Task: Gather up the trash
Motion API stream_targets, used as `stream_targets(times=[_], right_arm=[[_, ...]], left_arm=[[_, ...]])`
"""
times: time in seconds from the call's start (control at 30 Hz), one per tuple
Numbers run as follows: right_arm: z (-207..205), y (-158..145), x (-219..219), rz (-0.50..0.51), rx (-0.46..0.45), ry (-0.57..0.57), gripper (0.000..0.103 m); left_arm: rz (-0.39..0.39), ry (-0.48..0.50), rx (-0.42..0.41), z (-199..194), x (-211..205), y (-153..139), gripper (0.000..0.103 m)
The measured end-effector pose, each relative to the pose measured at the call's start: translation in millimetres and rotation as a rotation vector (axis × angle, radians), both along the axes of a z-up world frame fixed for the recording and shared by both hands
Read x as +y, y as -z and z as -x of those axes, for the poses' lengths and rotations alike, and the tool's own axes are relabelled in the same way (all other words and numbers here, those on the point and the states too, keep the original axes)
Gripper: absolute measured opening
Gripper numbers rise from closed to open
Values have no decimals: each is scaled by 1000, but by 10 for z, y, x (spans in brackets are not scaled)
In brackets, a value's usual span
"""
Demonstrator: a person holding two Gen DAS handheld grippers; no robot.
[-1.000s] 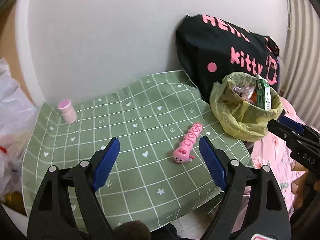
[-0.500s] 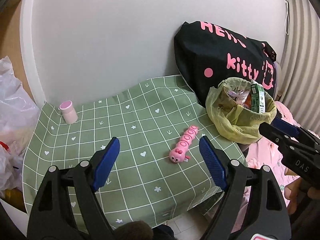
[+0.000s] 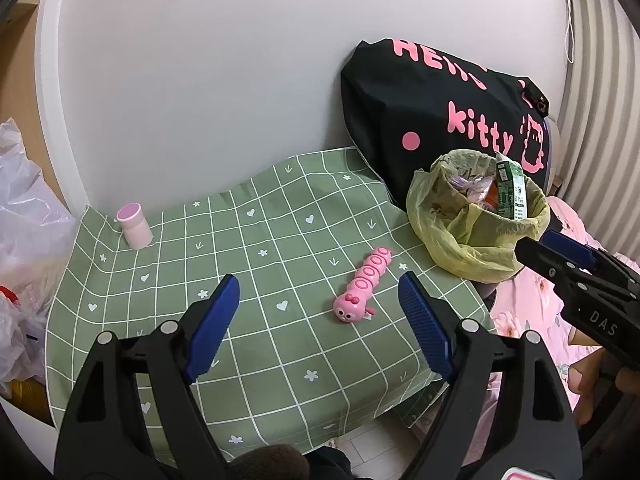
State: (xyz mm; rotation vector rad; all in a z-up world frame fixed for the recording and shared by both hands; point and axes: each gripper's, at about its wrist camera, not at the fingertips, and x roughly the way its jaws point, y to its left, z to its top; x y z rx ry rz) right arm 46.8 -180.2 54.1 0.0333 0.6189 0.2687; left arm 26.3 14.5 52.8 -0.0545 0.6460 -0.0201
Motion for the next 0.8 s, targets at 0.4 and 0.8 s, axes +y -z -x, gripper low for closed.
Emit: stream_targets(times=[0.4, 0.8], right_arm=[[71, 14, -87, 3, 3, 11, 59], [128, 10, -190, -5, 2, 38, 59]], left_arm=[[-6, 31, 2, 34, -101, 9, 78], [-8, 52, 6, 53, -184, 16, 77]])
